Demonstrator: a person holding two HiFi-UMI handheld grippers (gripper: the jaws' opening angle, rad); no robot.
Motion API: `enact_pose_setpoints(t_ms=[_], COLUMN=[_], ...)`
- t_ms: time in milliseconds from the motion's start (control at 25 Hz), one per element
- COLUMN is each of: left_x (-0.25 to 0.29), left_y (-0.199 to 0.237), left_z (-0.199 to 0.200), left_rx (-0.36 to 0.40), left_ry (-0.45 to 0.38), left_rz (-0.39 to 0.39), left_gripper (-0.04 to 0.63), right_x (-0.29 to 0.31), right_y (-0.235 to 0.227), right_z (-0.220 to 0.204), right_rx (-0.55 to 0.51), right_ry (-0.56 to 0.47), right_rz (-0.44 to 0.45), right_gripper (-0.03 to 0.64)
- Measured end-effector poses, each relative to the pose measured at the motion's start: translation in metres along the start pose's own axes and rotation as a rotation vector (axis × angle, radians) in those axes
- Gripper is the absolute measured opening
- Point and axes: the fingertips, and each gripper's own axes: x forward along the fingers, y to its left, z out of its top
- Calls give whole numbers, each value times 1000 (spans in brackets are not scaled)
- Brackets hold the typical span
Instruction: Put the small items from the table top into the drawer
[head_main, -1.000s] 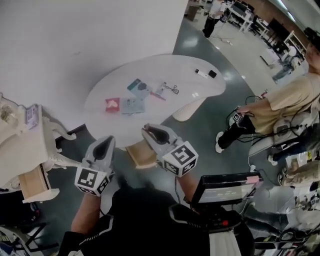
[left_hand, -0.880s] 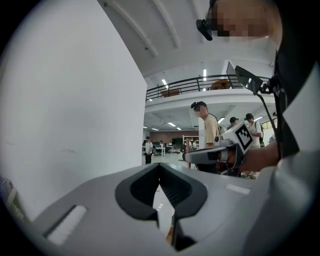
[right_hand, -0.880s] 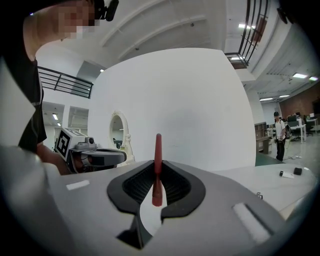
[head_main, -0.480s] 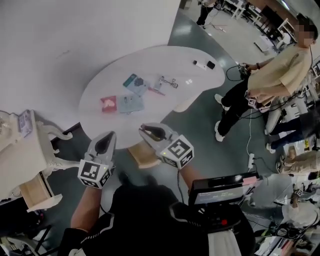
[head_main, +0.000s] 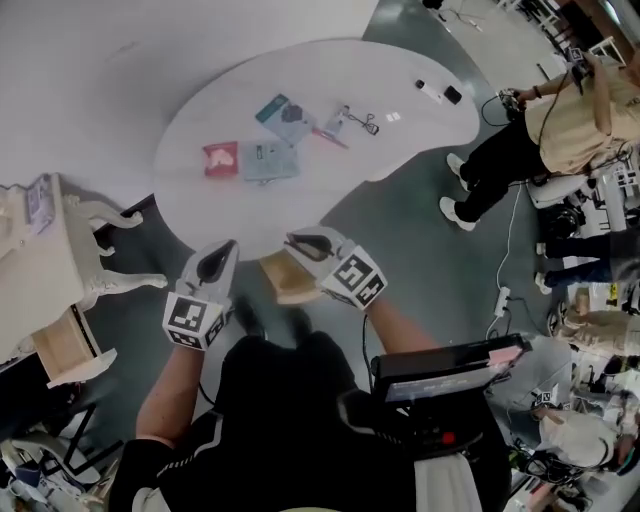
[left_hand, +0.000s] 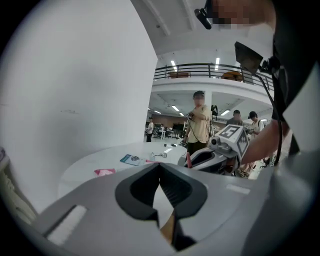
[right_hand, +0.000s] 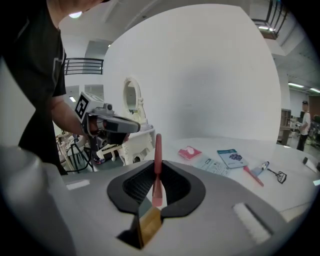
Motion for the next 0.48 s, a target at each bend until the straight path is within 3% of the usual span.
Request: enact_pose_setpoints(t_ms=[480], left_x=[7], left_y=[-7], left_z=[-57], left_rx=[-65], left_ry=[92], left_rz=[-2], left_gripper=[0], right_x=[18], right_y=[19], right_z=[-74], right_rx=[-86], right_ry=[154], right_rz=[142], right_gripper=[48])
